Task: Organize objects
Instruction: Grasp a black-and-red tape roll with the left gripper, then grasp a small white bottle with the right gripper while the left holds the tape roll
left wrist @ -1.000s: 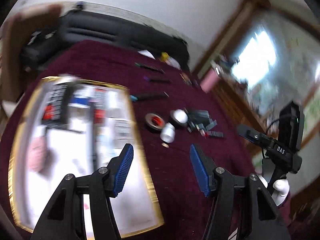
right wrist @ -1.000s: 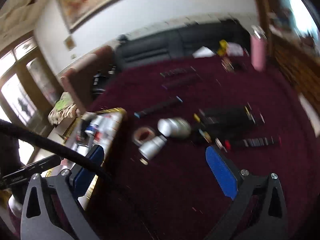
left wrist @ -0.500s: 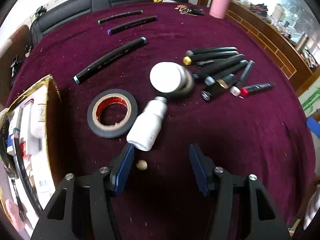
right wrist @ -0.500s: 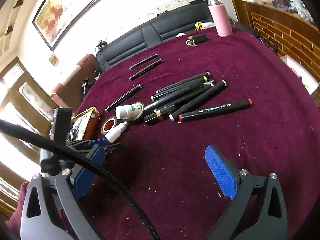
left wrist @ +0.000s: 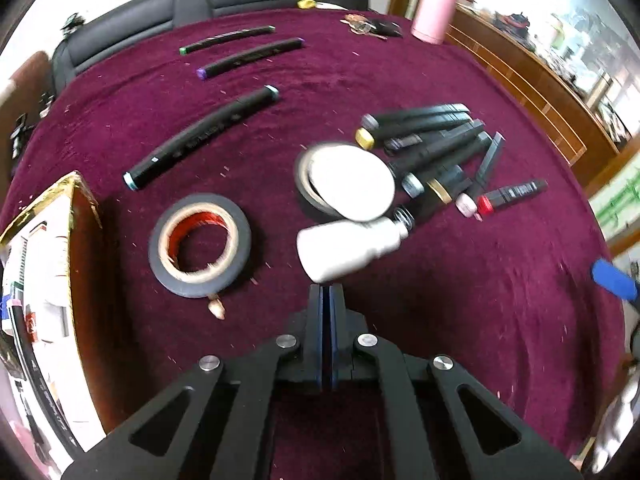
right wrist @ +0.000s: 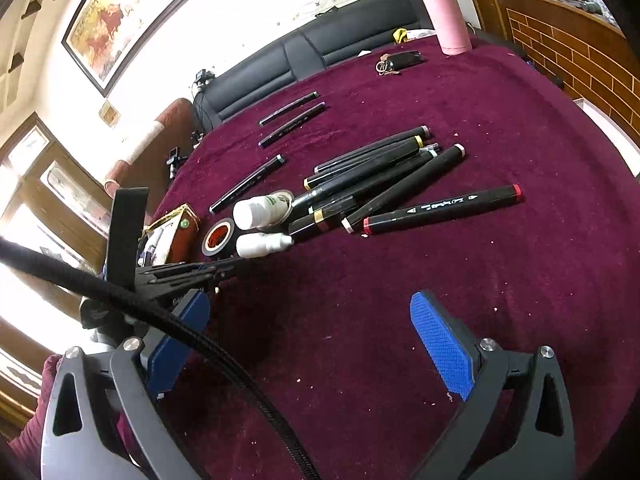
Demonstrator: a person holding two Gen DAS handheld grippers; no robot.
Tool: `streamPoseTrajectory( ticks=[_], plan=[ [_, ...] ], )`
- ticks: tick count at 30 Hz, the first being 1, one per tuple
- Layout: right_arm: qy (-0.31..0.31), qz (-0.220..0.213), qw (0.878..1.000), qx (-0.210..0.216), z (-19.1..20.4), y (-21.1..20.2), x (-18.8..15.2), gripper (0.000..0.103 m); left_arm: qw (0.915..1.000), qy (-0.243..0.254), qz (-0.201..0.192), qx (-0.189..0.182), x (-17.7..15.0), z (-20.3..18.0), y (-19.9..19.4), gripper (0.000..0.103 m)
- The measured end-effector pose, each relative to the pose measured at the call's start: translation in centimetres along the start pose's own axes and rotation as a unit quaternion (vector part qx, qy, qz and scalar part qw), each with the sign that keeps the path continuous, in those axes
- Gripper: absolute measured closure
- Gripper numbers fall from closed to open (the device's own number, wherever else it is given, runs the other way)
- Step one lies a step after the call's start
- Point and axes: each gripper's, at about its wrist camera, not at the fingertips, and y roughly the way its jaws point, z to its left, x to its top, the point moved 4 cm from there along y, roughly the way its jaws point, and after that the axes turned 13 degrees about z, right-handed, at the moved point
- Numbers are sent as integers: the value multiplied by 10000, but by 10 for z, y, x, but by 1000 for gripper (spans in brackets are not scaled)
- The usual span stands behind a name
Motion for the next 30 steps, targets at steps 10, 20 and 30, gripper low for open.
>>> streamPoseTrajectory(
  ticks=[10,20,30],
  plan=[
    [87,55,9999,65,-7,1,2,1,9869,1582,-95,317,13,-26,-12,91],
    [235,112,9995,160,-21,0,6,1,9879,1488,-11,427,32,-32,-8,91],
    [-836,738,9935,215,44,50,59,9,9957,-347,-440,733,35,60,-46,90]
  ],
)
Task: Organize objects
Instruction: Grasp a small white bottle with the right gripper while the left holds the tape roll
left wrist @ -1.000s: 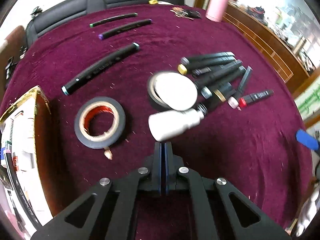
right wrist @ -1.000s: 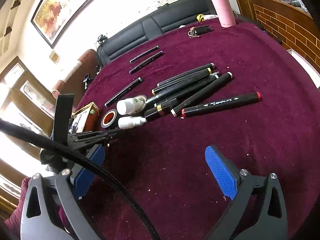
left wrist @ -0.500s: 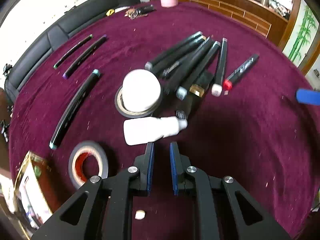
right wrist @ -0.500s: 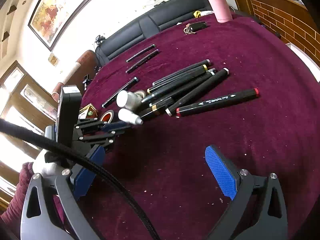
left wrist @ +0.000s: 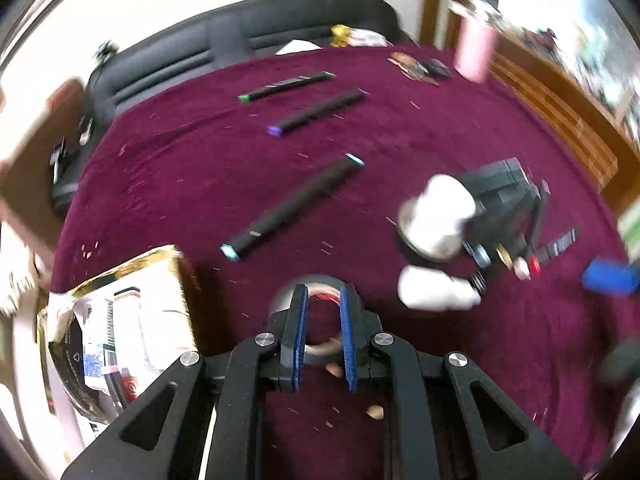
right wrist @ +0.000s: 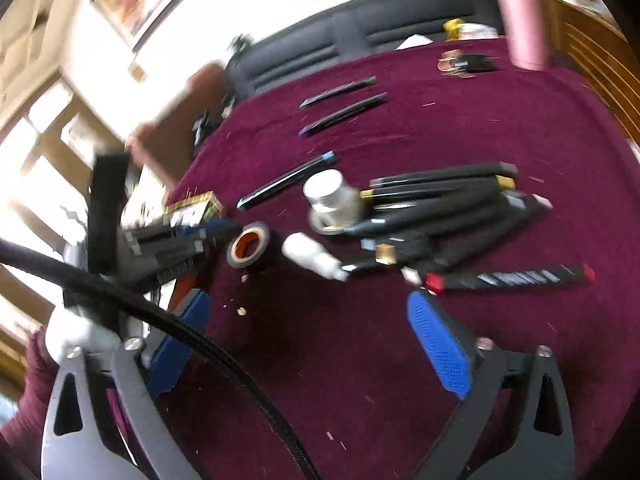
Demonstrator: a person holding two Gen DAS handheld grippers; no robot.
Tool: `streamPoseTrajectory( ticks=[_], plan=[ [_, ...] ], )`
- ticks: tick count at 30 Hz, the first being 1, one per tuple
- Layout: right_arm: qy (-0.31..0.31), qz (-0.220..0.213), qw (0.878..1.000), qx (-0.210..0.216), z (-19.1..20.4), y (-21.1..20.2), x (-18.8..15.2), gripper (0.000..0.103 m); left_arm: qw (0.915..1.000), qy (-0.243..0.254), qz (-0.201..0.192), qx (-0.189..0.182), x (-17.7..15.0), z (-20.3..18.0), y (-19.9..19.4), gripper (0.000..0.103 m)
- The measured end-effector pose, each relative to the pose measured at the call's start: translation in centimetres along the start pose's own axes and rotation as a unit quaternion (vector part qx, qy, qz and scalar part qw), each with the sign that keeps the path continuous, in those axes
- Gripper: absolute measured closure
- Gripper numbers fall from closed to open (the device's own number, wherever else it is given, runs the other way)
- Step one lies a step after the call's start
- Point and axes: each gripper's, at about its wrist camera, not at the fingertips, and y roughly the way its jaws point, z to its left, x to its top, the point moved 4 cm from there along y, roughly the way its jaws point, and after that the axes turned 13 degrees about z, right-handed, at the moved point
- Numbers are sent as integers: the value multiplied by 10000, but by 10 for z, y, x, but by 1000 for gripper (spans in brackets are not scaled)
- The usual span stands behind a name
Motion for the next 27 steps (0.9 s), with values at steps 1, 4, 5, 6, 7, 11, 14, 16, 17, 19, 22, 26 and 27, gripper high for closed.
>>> streamPoseTrajectory(
  ticks=[1,4,5,6,7,11,14,16,17,19,22,26,27],
  plan=[
    [-150,166,9997,-12,7,13,6,16,10000,-75,56,24,3,7,5,90],
    [-611,592,9955,-408,25,53,18,28,9995,-170,272,73,7,17,25,90],
    [-731,643,9938,-541,28,61,20,30,9993,-161,343,26,5,16,30,90],
    [-865,699,9911,-732,32,71,22,31,9991,-147,382,58,2,14,34,89],
    [-963,753,9876,-981,34,81,24,32,9995,-116,262,105,4,14,35,87],
    [-1131,743,9809,-1395,35,97,27,34,9993,45,230,278,8,7,40,87],
    [-1090,709,9831,-1288,31,96,27,34,9990,257,147,330,0,3,35,87],
    [-1082,771,9820,-1342,25,99,29,34,9987,345,362,76,-3,4,39,67],
    [-1074,786,9817,-1361,25,100,30,34,9976,413,552,-32,-7,3,44,67],
    [-1004,828,9826,-1323,21,104,33,36,9975,444,554,-60,-7,2,43,67],
    [-880,833,9851,-1217,16,109,40,40,9975,181,686,23,2,5,52,65],
    [-829,806,9837,-1377,18,107,39,57,9977,246,618,88,7,-2,54,75],
    [-842,799,9820,-1489,18,107,39,60,9975,377,597,65,5,-7,52,87]
  ],
)
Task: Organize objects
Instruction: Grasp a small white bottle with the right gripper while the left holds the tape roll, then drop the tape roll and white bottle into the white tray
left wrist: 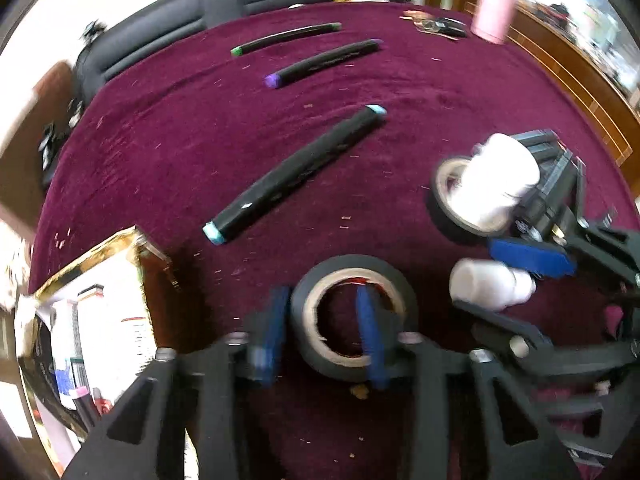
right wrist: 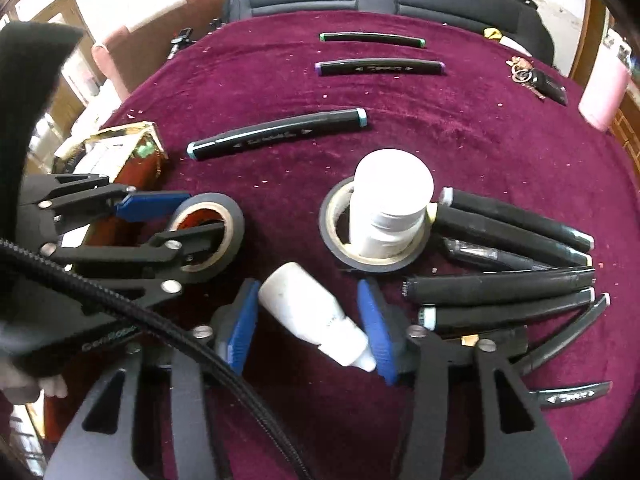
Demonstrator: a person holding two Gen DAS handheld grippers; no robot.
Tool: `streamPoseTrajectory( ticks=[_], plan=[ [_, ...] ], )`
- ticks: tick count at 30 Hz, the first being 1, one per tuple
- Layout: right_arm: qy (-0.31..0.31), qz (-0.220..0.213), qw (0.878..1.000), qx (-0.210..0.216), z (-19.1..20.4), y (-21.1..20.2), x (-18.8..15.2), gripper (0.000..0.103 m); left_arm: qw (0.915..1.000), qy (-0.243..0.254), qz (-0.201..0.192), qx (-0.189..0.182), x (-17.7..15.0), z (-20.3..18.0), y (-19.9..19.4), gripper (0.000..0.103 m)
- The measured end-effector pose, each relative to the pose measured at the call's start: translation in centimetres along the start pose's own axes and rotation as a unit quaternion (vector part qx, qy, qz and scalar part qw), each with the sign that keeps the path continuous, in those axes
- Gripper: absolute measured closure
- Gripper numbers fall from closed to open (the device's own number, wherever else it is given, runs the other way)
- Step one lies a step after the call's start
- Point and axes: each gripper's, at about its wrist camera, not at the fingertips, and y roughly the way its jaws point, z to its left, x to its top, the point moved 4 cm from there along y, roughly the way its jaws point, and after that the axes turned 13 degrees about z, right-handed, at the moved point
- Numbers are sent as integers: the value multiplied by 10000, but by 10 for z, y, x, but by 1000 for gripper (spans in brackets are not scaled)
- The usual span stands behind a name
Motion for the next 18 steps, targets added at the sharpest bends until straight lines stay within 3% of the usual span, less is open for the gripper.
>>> streamPoseTrajectory(
  ticks=[3,7,10,18],
  plan=[
    [-11,-35,10000,-71,0,-2,-1,61,9998,8,-98,-163,-5,-4,-4,92],
    [213,-117,9989,404,-7,-15,-8,68,9976,-268,-396,-496,-14,2,-21,92],
    [238,-176,9986,445,-8,-28,-18,69,9952,-390,-570,-694,-25,7,-35,92],
    [116,-451,9957,799,20,-66,-33,71,9838,-818,-1200,-1050,-79,43,-87,92]
  ],
)
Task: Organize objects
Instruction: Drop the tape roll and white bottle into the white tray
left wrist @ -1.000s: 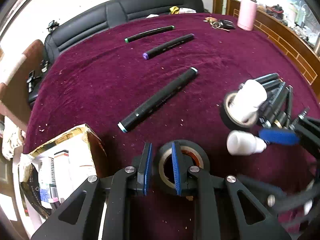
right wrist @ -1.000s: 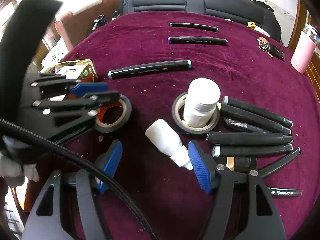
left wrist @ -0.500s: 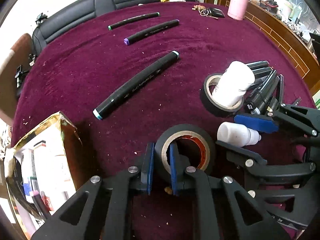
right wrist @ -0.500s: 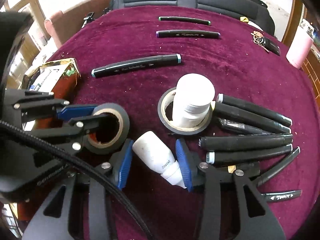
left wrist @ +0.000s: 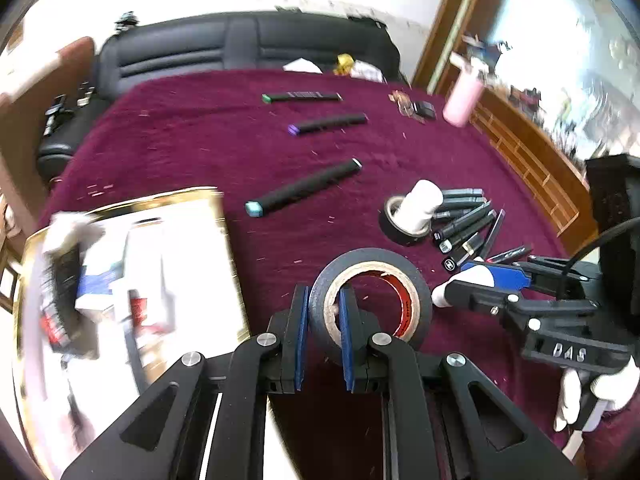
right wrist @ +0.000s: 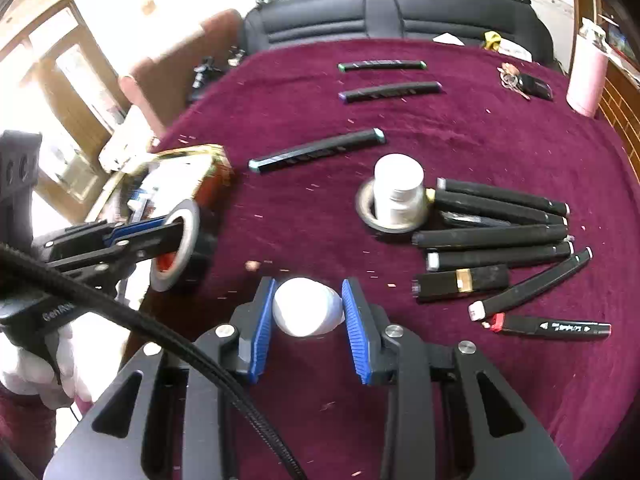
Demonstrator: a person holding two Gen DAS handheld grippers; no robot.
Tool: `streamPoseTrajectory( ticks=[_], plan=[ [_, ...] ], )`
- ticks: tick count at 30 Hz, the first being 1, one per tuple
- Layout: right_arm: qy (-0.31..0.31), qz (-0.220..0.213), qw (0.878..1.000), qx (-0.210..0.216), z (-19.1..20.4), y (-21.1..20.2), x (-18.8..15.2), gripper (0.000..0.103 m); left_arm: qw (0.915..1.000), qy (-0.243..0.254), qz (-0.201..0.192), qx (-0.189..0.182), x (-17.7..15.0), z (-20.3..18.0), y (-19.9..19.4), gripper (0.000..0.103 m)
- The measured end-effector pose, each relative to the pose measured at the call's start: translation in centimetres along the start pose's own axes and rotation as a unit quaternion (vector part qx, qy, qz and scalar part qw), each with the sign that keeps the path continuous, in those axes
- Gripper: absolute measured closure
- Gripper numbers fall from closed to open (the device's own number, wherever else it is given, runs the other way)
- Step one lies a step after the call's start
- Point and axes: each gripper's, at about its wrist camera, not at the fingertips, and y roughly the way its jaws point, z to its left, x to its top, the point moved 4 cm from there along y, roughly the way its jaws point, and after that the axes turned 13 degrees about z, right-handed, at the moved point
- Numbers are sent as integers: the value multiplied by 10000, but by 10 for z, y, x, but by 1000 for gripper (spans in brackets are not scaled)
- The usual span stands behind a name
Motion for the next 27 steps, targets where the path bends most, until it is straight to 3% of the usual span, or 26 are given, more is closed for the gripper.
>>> streamPoseTrajectory(
  ticks=[7,14,20,27],
  plan=[
    [-367,-200,9965,719,58,-23,-2,71,9971,-547,-470,244,-42,66,-64,92],
    [-767,395,9842,1546,133,4,-2,71,9928,-1077,-216,480,-75,123,-55,92],
    [-891,1027,9758,1713,179,60,2,71,9891,-1351,42,577,-92,150,-28,92],
    [-758,1291,9744,1676,194,105,28,71,9852,-1581,-11,667,-101,175,-23,91]
  ],
)
